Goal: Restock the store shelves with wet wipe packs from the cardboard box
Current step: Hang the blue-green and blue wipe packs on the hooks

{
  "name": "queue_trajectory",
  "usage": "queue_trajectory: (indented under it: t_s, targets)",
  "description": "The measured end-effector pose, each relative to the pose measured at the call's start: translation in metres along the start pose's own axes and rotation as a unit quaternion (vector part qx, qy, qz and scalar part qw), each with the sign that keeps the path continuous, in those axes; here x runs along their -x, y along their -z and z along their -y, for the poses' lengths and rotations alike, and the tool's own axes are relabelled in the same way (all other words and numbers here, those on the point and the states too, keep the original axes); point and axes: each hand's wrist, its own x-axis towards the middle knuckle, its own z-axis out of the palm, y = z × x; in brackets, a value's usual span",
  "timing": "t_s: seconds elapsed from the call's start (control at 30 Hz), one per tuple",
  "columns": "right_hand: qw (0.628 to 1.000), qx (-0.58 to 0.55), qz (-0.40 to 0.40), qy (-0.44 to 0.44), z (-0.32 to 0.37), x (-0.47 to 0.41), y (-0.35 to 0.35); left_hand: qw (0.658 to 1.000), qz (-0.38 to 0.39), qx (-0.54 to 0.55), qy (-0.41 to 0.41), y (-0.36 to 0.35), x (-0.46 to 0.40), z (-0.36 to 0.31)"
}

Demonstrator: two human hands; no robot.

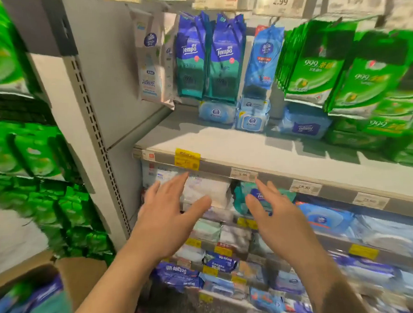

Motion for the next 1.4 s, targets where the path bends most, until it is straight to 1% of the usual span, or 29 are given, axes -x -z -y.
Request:
queue_trajectory:
  t_s: [0.1, 0.2, 0.3, 0.4, 0.53, 0.63, 0.73, 0.9, 1.0, 1.1, 1.23, 1.33, 1.4]
  targets:
    - [1.000, 0.005, 0.027, 0.007, -0.018, 0.024, -0.008, 0.998, -0.003, -0.044, 0.040, -0.014, 0.041, 0.015]
    - [0.997, 0.005, 0.071, 0.012, -0.027, 0.047, -0.027, 0.992, 0.001, -0.061, 0.111, -0.020, 0.091, 0.045]
    - [0.991, 0.005, 0.127, 0.032, -0.023, 0.069, -0.054, 0.980, -0.004, -0.073, 0.183, -0.011, 0.144, 0.069]
    - [0.984, -0.001, 0.173, 0.038, -0.005, 0.085, -0.085, 0.962, -0.020, -0.074, 0.260, 0.005, 0.187, 0.090]
    - [0.968, 0.016, 0.233, 0.092, 0.023, 0.107, -0.123, 0.949, -0.066, -0.060, 0.301, 0.027, 0.237, 0.131]
    - [0.955, 0.017, 0.278, 0.104, 0.049, 0.123, -0.152, 0.935, -0.095, -0.042, 0.338, 0.049, 0.264, 0.159]
    - [0.944, 0.051, 0.296, 0.138, 0.076, 0.133, -0.193, 0.920, -0.100, 0.001, 0.380, 0.069, 0.291, 0.192]
    - [0.924, 0.098, 0.322, 0.184, 0.129, 0.151, -0.260, 0.911, -0.099, 0.031, 0.398, 0.100, 0.330, 0.249]
    - [0.922, 0.098, 0.329, 0.176, 0.158, 0.162, -0.300, 0.900, -0.101, 0.087, 0.415, 0.117, 0.347, 0.292]
    - [0.929, 0.087, 0.320, 0.162, 0.178, 0.169, -0.335, 0.890, -0.102, 0.120, 0.427, 0.124, 0.356, 0.331]
    - [0.934, 0.092, 0.305, 0.164, 0.190, 0.168, -0.368, 0.890, -0.072, 0.138, 0.429, 0.130, 0.352, 0.359]
    - [0.927, 0.103, 0.329, 0.146, 0.194, 0.162, -0.385, 0.888, -0.060, 0.148, 0.432, 0.133, 0.346, 0.372]
    - [0.921, 0.104, 0.340, 0.158, 0.195, 0.155, -0.398, 0.884, -0.061, 0.161, 0.435, 0.134, 0.342, 0.380]
